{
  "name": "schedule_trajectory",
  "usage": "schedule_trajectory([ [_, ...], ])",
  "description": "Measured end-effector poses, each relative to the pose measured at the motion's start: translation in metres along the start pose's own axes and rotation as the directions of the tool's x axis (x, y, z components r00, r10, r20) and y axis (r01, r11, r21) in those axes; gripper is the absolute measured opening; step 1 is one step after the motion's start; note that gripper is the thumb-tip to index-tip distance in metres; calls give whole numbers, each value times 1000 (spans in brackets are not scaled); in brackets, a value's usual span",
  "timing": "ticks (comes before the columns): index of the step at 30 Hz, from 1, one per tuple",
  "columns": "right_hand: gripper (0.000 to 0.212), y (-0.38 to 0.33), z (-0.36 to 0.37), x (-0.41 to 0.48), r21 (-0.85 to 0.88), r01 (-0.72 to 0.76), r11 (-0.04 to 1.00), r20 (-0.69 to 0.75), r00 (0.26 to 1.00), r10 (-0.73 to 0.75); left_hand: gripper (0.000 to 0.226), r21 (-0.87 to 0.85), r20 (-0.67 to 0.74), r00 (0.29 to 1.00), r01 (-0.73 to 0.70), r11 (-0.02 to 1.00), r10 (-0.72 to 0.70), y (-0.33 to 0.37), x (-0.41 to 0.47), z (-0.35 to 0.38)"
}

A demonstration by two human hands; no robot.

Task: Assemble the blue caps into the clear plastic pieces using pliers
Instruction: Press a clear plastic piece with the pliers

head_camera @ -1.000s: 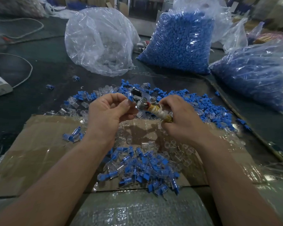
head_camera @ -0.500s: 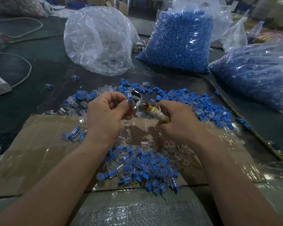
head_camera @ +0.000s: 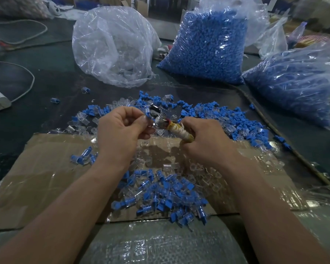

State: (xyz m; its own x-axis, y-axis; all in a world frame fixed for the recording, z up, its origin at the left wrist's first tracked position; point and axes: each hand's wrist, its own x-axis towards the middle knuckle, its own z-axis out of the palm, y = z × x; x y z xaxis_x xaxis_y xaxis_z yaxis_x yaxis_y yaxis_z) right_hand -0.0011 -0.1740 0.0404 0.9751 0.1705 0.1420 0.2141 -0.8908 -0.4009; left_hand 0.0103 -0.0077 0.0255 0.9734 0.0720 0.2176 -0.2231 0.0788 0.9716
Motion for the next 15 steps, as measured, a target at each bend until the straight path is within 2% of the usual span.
schedule_trajectory([
  [4, 22, 9, -5, 1, 46, 5, 999, -12, 1000, -4, 16, -18, 9, 999, 54, 998, -54, 2, 1, -2],
  [9, 21, 33, -14, 3, 34, -111, 993, -84, 990, 114, 14, -60, -3, 995, 96, 994, -96, 6, 3, -7],
  [12, 27, 47, -15, 5, 3, -232, 973, -97, 968, 231, 6, -17, 177, 980, 101, 995, -96, 12, -1, -6],
  [15, 36, 56, -14, 6, -36, -361, 932, -113, 928, 356, 11, 25, 378, 921, 90, 996, -93, 14, -7, -3],
])
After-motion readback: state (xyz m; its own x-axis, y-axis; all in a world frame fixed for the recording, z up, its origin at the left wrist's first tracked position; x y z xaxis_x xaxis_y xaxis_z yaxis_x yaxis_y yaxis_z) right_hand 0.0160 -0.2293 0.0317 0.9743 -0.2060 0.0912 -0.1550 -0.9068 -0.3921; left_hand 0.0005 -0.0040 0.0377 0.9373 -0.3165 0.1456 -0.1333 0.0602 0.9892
